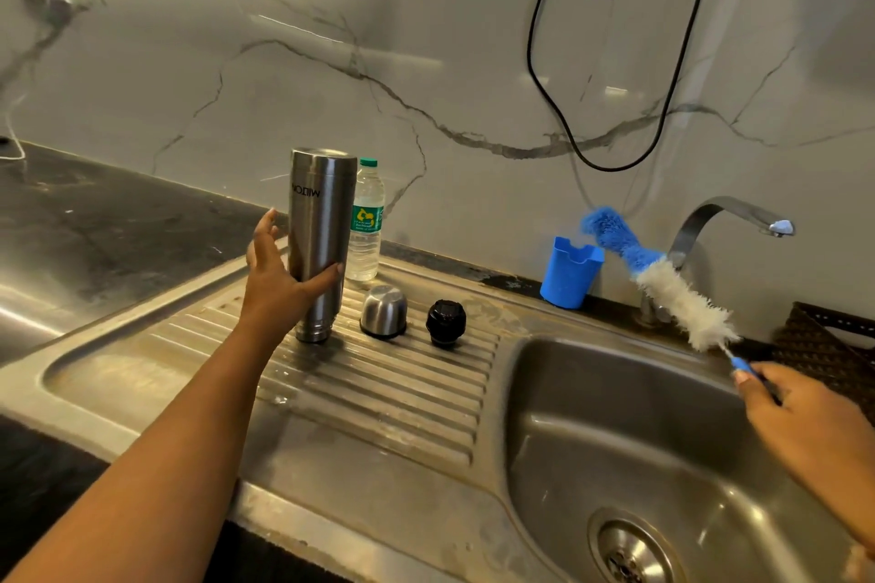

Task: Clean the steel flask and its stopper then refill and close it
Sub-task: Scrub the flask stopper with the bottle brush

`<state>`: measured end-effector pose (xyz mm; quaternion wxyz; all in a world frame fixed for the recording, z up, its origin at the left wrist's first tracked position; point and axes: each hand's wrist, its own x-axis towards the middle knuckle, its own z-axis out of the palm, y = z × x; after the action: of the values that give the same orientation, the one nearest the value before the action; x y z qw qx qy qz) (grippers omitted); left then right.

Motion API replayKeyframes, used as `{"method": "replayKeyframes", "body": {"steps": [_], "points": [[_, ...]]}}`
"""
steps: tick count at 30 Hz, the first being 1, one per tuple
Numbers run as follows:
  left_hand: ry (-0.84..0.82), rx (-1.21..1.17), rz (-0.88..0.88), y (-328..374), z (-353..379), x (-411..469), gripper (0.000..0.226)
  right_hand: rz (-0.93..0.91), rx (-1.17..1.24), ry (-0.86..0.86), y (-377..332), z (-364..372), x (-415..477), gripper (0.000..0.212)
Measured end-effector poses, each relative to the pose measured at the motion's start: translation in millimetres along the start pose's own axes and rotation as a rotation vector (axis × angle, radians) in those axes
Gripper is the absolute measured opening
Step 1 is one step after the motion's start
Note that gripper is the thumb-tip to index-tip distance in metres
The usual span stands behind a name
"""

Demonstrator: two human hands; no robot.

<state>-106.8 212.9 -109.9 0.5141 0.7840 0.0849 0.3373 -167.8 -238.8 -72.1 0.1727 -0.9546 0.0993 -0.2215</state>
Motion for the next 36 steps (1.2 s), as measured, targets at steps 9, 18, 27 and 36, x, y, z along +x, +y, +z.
{"method": "replayKeyframes", "body": {"steps": [9,18,27,36], "points": [[0.425,0.076,0.401,34,44,-33,0.051,-0.159,-0.164,-0.038,-13,-28,60,0.032],[-0.048,0.175,0.443,49,108,-72,0.027,-0.299,-0.669,-0.03,-40,-45,134,0.026],[-0.226,0.37,0.318,28,108,-59,0.056,-0.596,-1.211,0.105,-100,-44,168,0.022],[-0.386,0.6,0.447,15,123,-58,0.068,-0.601,-1.289,0.126,-127,-36,177,0.015]]}}
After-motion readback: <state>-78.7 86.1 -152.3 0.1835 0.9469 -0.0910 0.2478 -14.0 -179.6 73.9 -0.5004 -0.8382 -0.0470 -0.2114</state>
